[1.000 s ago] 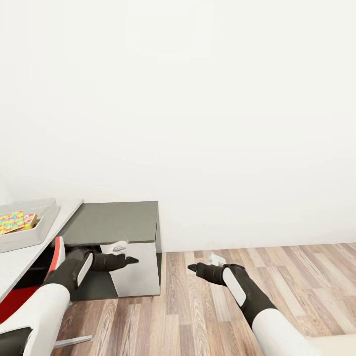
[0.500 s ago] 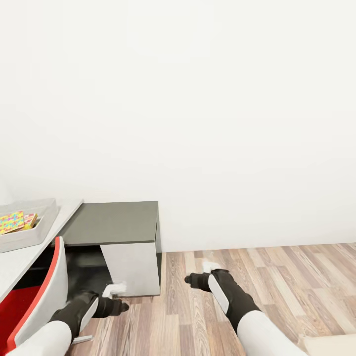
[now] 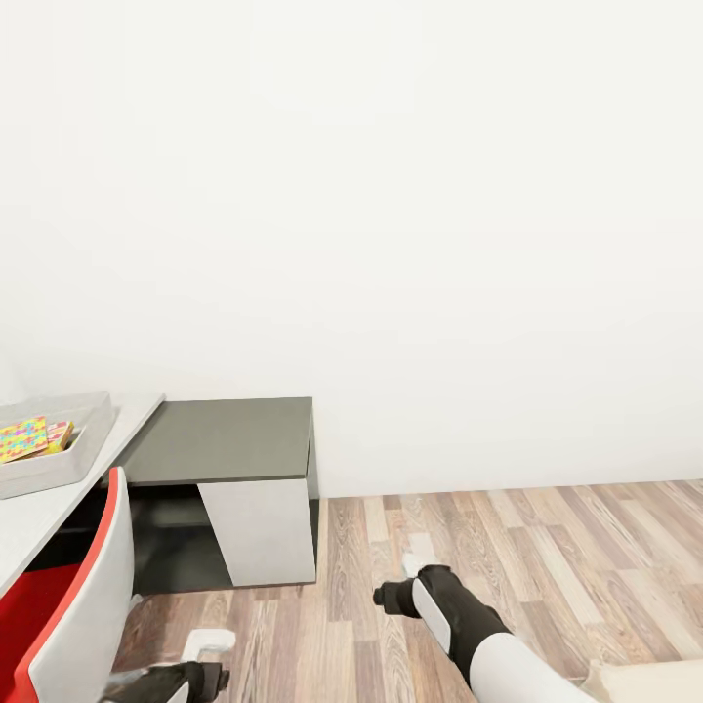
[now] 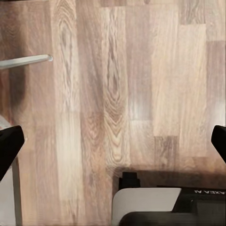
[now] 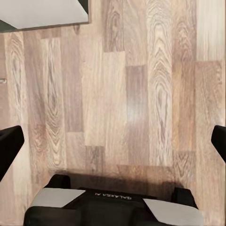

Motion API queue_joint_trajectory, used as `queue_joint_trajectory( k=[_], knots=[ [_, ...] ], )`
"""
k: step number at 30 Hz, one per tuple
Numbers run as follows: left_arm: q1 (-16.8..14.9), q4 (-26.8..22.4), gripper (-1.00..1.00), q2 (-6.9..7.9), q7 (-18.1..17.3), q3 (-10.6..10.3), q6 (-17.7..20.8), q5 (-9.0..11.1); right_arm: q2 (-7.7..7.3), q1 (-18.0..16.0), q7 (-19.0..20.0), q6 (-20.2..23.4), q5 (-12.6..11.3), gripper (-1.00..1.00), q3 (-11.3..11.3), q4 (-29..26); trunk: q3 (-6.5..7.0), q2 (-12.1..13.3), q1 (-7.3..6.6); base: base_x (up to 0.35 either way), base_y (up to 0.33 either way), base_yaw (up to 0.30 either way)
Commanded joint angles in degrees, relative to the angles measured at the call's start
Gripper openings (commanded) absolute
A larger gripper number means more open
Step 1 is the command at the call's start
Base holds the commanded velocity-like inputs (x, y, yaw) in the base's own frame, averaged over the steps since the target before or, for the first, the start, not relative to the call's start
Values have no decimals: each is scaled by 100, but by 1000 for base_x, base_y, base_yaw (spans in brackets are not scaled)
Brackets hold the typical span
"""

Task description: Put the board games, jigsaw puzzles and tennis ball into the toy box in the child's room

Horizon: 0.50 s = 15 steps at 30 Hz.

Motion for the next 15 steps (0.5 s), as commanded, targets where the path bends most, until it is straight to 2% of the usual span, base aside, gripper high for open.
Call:
queue_joint_trajectory(
  k=[1, 3, 5, 8, 10, 13, 15],
  knots=[
    [57, -8, 100, -1, 3, 49, -25, -59, 0, 6, -42, 2, -55, 100, 20, 83, -11, -13, 4, 0, 0, 0],
    [241, 2, 100, 10, 14, 47, -214, -62, 0, 35, -41, -107, -57, 100, 18, 336, -11, -13, 4, 0, 0, 0],
    [523, 9, 100, 39, 22, 43, -556, -66, 0, 48, -45, -407, -22, 100, 16, 687, -11, -13, 4, 0, 0, 0],
    [796, 12, 100, 57, 27, 37, -871, -68, 0, 70, -42, -716, 0, 100, 16, 1009, -11, -13, 4, 0, 0, 0],
    [1052, 14, 100, 62, 29, 29, -1129, -68, 0, 233, -41, -1056, 22, 100, 10, 1283, -11, -13, 4, 0, 0, 0],
    [1272, 16, 100, 47, 30, 24, -1321, -63, 0, 546, -35, -1572, 43, 100, 25, 1458, -11, -13, 4, 0, 0, 0],
    [1344, 26, 100, 38, 26, 23, -1370, -59, 0, 665, -38, -1758, 51, 100, 33, 1503, -11, -13, 4, 0, 0, 0]
  ],
)
